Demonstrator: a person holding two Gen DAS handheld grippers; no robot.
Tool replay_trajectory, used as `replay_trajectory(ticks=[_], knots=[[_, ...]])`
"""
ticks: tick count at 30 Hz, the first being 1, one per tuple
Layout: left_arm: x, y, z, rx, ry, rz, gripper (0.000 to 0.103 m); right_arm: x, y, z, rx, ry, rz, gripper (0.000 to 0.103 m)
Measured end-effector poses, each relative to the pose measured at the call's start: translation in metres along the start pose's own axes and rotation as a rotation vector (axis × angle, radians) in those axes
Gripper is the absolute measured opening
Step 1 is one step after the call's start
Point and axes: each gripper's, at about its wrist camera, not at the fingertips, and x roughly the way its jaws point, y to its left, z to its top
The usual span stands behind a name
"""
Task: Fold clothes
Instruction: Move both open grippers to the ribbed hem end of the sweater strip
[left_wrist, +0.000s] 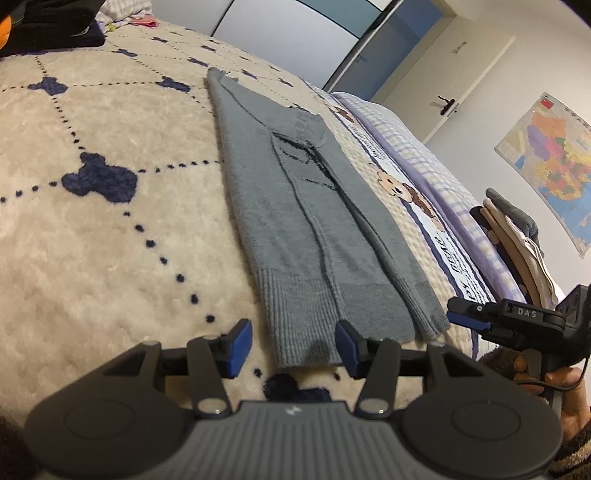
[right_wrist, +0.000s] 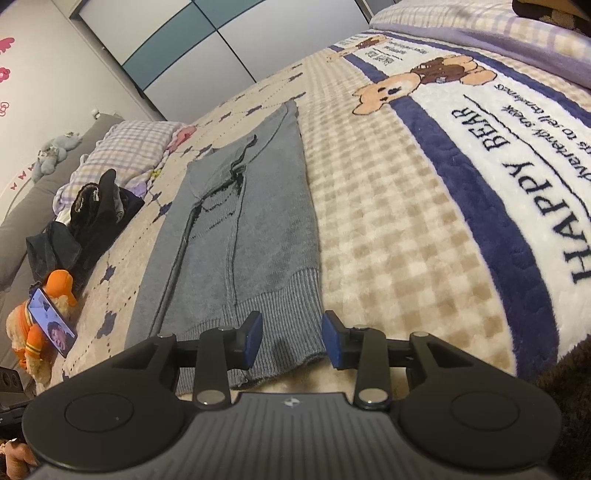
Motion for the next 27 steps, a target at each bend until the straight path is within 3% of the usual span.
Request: replay_trajectory(ticks=[14,16,18,20,23,27], knots=[[0.000,0.004,0.009,-0.078,0.027,-0.024,0.051,0.004,-0.005,0.001,0.007,0.004,-0.012,0.039],[-0.002,0.001,0.017,-0.104,0.029,-0.029,0.053,0.004,-0.005,0.001,0.013,0.007,-0.011,0.039],[-0.005,-0.003,0.030,-0.102,-0.004,-0.033,0.068,0.004,-0.004,0.003,0.009,0.010,-0.009,0.040],[-0.003,-0.004,0.040,-0.079,-0.016,0.002,0.075,0.004,-0.005,0.005,-0.001,0.008,-0.011,0.042],[0.005,-0.002,0.045,-0.085,0.032,0.072,0.075,0.004,-0.006,0.008,-0.002,0.005,-0.023,0.044],[0.007,0.002,0.039,-0.102,0.051,0.036,0.075,0.000,-0.008,0.009,-0.003,-0.011,-0.038,0.046]])
